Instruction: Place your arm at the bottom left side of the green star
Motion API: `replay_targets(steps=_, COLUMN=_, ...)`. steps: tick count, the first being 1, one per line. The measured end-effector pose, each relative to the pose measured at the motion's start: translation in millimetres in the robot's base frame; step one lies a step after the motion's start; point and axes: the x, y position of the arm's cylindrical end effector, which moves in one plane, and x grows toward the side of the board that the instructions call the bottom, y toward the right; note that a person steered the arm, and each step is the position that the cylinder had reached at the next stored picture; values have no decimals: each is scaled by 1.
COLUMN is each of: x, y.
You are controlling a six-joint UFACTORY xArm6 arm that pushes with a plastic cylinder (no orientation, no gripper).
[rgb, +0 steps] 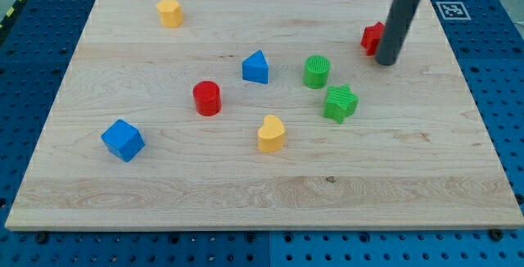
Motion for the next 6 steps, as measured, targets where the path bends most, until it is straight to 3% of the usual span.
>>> replay_targets(steps=3, x=124, y=-24)
replay_targets(steps=5, x=121, y=-123)
replay_targets(steps=6, x=113, y=-123)
